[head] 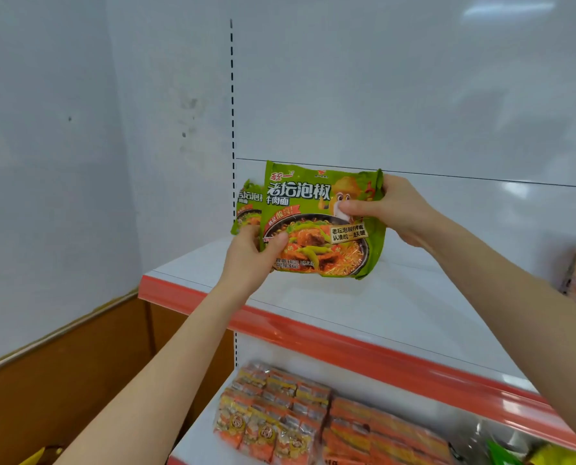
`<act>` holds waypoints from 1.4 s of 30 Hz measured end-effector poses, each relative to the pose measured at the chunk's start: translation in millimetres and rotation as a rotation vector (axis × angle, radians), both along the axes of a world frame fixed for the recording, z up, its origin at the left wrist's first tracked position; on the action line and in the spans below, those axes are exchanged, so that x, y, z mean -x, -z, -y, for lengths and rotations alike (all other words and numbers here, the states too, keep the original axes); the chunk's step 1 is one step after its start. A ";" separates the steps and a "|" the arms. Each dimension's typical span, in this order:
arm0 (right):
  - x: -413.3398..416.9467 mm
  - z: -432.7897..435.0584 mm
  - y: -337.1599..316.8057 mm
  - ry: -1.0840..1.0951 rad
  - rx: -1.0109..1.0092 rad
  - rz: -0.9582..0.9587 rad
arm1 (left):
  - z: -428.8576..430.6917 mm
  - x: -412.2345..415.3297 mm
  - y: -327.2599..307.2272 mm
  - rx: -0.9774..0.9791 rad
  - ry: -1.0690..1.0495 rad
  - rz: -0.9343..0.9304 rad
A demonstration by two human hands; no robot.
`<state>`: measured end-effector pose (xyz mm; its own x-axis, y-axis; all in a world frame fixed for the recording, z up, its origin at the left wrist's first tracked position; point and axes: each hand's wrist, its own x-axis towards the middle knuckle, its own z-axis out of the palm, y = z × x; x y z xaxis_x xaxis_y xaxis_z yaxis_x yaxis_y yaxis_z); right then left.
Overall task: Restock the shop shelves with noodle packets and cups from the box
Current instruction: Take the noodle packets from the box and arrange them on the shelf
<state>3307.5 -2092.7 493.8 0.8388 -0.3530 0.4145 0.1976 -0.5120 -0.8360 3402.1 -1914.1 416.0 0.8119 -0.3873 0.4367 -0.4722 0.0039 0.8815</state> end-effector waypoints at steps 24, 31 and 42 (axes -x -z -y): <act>-4.0 169.9 47.6 0.345 -0.225 0.001 | 81.5 13.8 47.3 -1.069 0.073 0.430; -9.8 183.2 56.6 0.459 -0.011 -0.072 | 81.4 14.4 47.3 -1.067 0.077 0.422; -1.6 176.5 52.6 0.662 0.116 -0.131 | 79.1 18.9 44.4 -1.092 0.070 0.444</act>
